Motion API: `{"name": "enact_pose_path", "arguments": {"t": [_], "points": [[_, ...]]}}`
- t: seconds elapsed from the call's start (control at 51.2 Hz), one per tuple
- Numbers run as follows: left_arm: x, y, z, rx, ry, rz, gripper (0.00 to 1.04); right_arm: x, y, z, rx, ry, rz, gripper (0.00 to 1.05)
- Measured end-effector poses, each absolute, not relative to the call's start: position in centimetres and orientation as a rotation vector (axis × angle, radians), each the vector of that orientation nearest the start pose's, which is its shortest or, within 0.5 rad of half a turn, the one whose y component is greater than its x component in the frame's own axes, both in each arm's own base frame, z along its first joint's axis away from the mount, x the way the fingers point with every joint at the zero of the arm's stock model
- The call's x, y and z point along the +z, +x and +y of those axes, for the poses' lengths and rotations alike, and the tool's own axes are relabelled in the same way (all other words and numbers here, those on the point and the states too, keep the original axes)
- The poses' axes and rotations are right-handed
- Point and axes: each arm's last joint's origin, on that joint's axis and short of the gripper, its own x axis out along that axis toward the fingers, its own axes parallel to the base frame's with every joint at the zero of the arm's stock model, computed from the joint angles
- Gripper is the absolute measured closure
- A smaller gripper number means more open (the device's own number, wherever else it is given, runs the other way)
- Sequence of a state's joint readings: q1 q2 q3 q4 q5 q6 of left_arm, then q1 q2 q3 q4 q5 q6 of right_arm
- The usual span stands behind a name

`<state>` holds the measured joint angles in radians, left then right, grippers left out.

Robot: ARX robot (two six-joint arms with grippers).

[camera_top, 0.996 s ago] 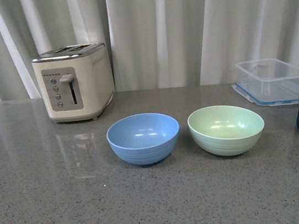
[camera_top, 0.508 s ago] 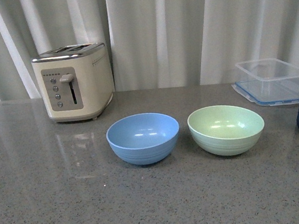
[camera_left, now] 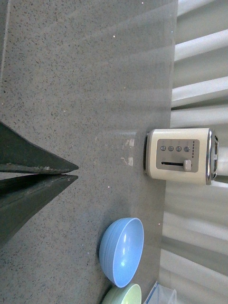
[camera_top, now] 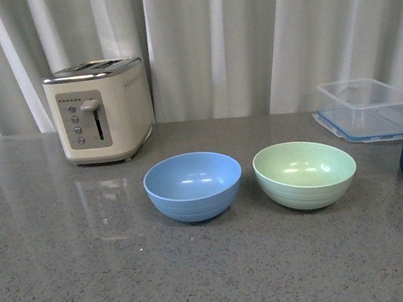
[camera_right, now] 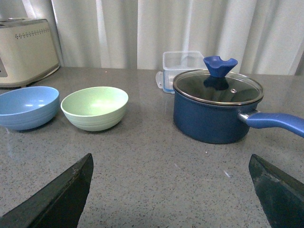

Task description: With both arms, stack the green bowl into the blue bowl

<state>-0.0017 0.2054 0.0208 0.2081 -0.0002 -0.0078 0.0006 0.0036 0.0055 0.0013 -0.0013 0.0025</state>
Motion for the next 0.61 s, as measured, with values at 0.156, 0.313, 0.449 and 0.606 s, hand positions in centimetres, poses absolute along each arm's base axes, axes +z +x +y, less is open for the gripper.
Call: {"name": "enact_pose_path", "arguments": {"t": [0.156, 0.313, 0.449, 0.606], "points": [[17.4, 10.8, 0.0, -0.002, -0.008, -0.025, 1.01, 16.5, 9.8, 0.0, 0.002, 0.002, -0.003, 0.10], [16.9, 9.8, 0.0, -0.002, -0.008, 0.001, 1.01, 16.5, 9.8, 0.0, 0.002, 0.002, -0.003, 0.10], [17.1, 9.6, 0.0, 0.000, -0.008, -0.024, 1.01, 16.5, 9.8, 0.0, 0.002, 0.002, -0.003, 0.10], [17.0, 9.7, 0.0, -0.002, -0.008, -0.018, 0.92, 16.5, 9.8, 0.0, 0.002, 0.002, -0.003, 0.10]]}}
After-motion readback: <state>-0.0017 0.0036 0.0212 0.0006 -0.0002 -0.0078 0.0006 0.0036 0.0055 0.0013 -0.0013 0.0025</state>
